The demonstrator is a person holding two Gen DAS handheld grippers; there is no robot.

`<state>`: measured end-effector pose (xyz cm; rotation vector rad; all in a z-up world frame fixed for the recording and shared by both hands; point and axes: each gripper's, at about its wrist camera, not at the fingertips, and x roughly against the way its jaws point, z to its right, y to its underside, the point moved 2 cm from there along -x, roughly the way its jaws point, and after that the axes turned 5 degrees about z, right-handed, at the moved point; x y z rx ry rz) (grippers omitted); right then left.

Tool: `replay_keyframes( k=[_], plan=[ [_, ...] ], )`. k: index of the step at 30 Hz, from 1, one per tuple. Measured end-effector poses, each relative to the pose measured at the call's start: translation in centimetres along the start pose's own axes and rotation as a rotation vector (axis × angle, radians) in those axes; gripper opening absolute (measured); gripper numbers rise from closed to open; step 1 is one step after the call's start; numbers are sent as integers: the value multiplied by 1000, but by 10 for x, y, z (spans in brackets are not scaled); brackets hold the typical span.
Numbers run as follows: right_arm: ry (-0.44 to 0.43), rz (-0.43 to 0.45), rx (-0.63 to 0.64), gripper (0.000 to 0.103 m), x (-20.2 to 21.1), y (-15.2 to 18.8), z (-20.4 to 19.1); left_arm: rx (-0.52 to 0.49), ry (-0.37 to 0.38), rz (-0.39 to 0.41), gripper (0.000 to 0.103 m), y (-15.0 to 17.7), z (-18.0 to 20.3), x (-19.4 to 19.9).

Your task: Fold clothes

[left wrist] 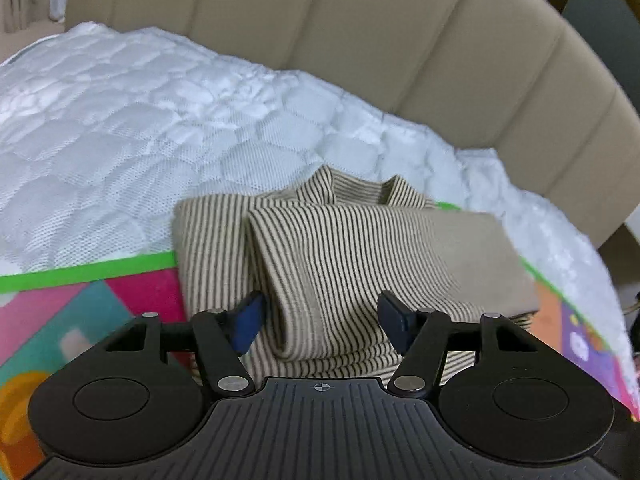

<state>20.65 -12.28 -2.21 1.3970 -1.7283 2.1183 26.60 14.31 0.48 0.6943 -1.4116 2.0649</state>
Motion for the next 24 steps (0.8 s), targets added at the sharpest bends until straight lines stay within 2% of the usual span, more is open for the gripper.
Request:
replay_keyframes(
  k=[1, 2, 3, 4, 5, 7, 11, 15, 18, 21, 22, 23, 24],
  plan=[
    [-6, -8, -5, 103, -1, -2, 2, -14, -15, 1, 58, 2, 3, -2],
    [-14, -20, -10, 103, -2, -3, 4, -42, -30, 6, 46, 3, 8, -3],
    [-21, -31, -13, 103, -3, -6, 4, -74, -41, 13, 40, 3, 13, -2],
    [-21, -41, -10, 103, -4, -8, 3, -111, -51, 25, 28, 3, 17, 0],
    [-21, -51, -6, 103, -5, -9, 2, -149, -57, 40, 22, 2, 22, 3],
    [-19, -69, 3, 103, -7, -13, -1, -202, -45, 62, 17, 2, 29, 10],
    [-42, -95, 25, 103, -1, -25, -7, -196, -30, 96, 14, -4, 28, 27],
    [-75, 63, 88, 103, 29, -49, -15, -197, -62, 122, 14, -9, 9, 42],
    [-44, 169, 89, 103, 34, -76, -16, -181, -105, 95, 14, -5, -15, 43],
    [17, 253, 42, 103, 22, -103, -12, -142, -108, 43, 16, 3, -32, 34],
    [25, 265, 22, 97, 14, -111, -8, -142, -106, 41, 17, 5, -33, 31],
    [31, 274, 0, 82, 7, -119, -5, -156, -107, 40, 18, 5, -32, 29],
    [21, 258, -21, 75, -4, -123, -2, -176, -110, 39, 18, 5, -29, 27]
  ],
)
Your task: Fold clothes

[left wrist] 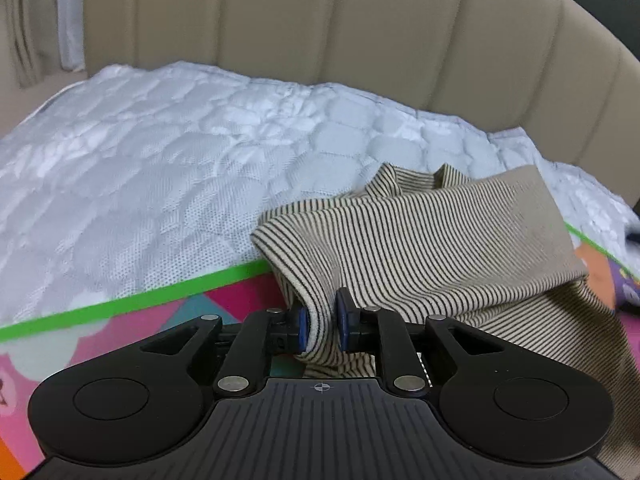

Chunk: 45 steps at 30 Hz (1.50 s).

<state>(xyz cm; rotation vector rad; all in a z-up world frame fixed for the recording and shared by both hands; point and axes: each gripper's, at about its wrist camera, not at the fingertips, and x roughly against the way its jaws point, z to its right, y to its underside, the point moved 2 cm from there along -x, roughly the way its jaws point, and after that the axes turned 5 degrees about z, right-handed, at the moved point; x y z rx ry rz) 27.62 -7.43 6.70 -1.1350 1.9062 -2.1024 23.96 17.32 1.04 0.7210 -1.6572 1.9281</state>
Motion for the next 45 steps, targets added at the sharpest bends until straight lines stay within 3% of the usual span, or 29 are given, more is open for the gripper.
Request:
replay_keyframes(
  k=[2, 6, 7, 8, 10, 13, 15, 18, 20, 22, 28, 32, 35, 37, 39, 45],
  plan=[
    [-5, -61, -45, 55, -25, 4, 6, -25, -4, -1, 21, -1, 3, -3],
    [44, -200, 44, 53, -62, 40, 9, -23, -1, -4, 26, 0, 2, -6],
    [41, -187, 77, 53, -62, 45, 7, -36, -3, -1, 31, 1, 1, -5],
    [37, -170, 108, 53, -60, 50, 4, -53, -12, 6, 42, 0, 1, -3],
    [36, -172, 82, 53, -59, 50, 8, -88, -40, 28, 53, -1, -1, 1],
    [35, -170, 57, 54, -61, 50, 10, -104, -70, 104, 50, -8, -5, 16],
    [34, -160, 52, 55, -60, 50, 10, -84, -28, 151, 50, -14, -4, 26],
    [32, -146, 48, 55, -51, 47, 9, -47, 104, 181, 52, -23, 7, 34],
    [31, -136, 47, 55, -43, 43, 6, -21, 145, 117, 53, -19, 15, 21],
    [29, -126, 45, 55, -34, 40, 4, 2, 130, 28, 53, -9, 18, -1],
    [21, -160, 84, 55, -39, 53, 5, -37, 123, 1, 56, 5, 20, -15],
    [-3, -146, -98, 54, -28, 23, 26, 66, 138, 16, 59, -2, 12, -6],
    [9, -139, -264, 55, -29, 2, 60, 177, 146, 56, 75, -10, -9, 11],
    [16, -174, -372, 57, -43, -3, 84, 274, 152, 22, 75, -17, -30, 8],
    [31, -215, -438, 59, -62, -1, 102, 386, 205, -70, 72, -20, -50, -6],
    [22, -307, -549, 60, -118, 3, 112, 541, 228, -176, 73, -18, -70, -51]
  ],
)
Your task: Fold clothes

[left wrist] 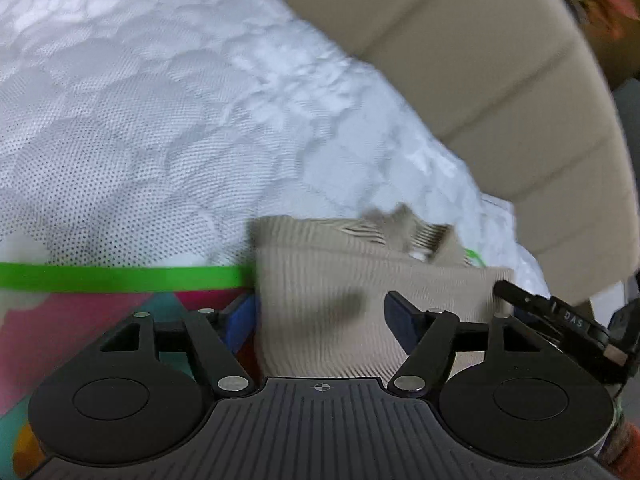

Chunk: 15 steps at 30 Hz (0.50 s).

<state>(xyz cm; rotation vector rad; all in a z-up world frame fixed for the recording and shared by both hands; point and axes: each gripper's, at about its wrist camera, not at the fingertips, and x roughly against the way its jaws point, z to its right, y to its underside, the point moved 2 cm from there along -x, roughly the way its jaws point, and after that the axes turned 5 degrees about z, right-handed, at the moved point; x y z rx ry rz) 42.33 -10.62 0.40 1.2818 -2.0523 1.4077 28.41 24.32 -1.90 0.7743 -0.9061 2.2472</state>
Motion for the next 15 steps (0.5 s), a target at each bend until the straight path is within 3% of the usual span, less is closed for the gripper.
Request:
replay_keyframes(
  k=[3, 5, 6, 8, 10, 15],
  plan=[
    [-12, -3, 27, 56, -11, 0, -9, 7, -2, 33, 74, -5, 7, -10],
    [19, 9, 126, 35, -13, 3, -21, -37, -27, 53, 70, -7, 15, -15],
    [26, 18, 161, 31, -11, 3, -25, -59, -47, 63, 69, -7, 18, -17],
    [-14, 47, 174, 22, 7, 4, -23, -89, -69, 82, 53, -6, 20, -18],
    [-51, 70, 212, 22, 28, 5, -25, -138, -43, 93, 33, -3, 23, -9],
    [-86, 94, 394, 20, 95, 27, -39, -265, 36, 104, 28, 8, 36, 26]
  ],
)
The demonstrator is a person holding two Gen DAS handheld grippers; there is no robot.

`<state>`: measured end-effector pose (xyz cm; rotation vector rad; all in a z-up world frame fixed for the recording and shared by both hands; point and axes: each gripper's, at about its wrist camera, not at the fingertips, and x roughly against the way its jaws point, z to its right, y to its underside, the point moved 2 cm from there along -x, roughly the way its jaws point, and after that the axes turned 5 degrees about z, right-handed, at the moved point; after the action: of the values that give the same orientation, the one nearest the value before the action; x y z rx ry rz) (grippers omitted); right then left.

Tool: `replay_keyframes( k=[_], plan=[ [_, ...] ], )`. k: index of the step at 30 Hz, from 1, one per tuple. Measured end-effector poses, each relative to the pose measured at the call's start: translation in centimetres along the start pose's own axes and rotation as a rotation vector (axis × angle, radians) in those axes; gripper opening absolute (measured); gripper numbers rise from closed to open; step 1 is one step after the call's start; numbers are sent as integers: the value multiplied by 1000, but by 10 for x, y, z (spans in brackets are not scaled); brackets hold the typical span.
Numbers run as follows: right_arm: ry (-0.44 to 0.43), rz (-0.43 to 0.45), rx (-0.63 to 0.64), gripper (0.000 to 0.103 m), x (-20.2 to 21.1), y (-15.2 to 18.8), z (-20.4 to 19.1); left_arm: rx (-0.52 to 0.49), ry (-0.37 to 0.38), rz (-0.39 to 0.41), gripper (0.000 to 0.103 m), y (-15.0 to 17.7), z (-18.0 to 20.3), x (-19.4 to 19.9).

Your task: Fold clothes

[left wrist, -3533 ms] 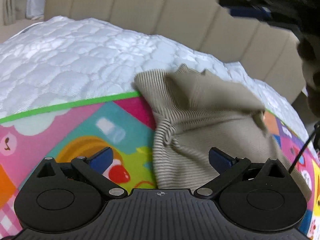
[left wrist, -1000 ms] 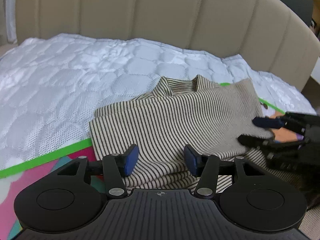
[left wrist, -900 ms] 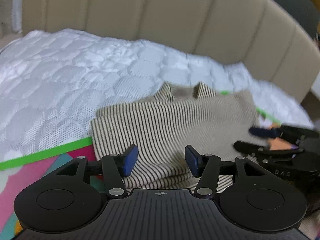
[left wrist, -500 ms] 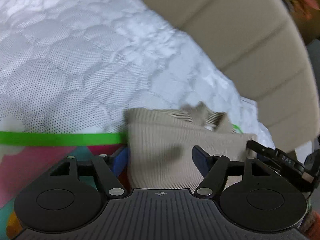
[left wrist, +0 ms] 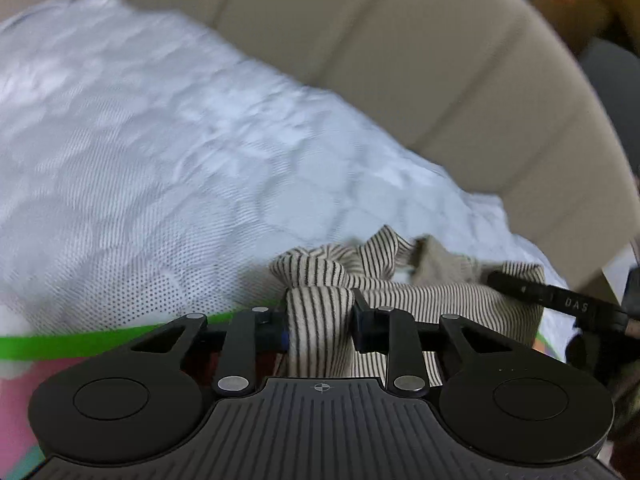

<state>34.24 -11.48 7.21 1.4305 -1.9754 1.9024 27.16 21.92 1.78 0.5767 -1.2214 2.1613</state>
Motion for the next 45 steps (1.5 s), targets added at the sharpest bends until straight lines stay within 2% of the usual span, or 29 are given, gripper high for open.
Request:
replay_keyframes(
  k=[5, 11, 14, 17, 20, 25, 27, 29, 31, 32, 34, 35, 38, 41, 45],
  plan=[
    [-30, -2, 67, 17, 59, 26, -19, -83, 79, -10, 27, 17, 23, 52],
    [-54, -56, 172, 17, 93, 69, -39, -97, 83, -115, 22, 64, 21, 92],
    [-60, -98, 219, 17, 99, 91, -50, -107, 56, -182, 22, 92, 15, 104],
    [-62, -150, 264, 17, 101, 116, -60, -81, 24, -224, 22, 112, 6, 114],
    [-52, -213, 327, 16, 97, 145, -68, -36, 5, -229, 23, 119, -2, 123],
    [-30, -214, 412, 16, 113, 166, -69, 39, 48, -200, 32, 110, -5, 133],
    [-38, -218, 374, 20, 121, 163, -61, 70, 96, -180, 42, 103, -4, 140],
    [-57, -227, 315, 34, 127, 160, -51, 95, 156, -160, 56, 96, -3, 146],
    [-55, -215, 294, 46, 137, 160, -44, 104, 199, -141, 64, 86, 1, 153],
    [-51, -207, 291, 50, 141, 160, -41, 107, 220, -132, 73, 81, 3, 157],
    [-39, -189, 258, 54, 150, 155, -32, 114, 258, -110, 84, 74, 5, 167],
    [-33, -180, 240, 56, 154, 153, -28, 119, 269, -100, 86, 71, 6, 168],
    [-69, -141, 62, 64, 157, 140, -14, 139, 248, -93, 89, 67, 8, 165],
    [-109, -143, -122, 66, 138, 133, -9, 122, 158, -138, 83, 72, 8, 144],
    [-78, -159, -148, 67, 96, 137, -16, 70, 35, -225, 71, 84, 11, 110]
  ],
)
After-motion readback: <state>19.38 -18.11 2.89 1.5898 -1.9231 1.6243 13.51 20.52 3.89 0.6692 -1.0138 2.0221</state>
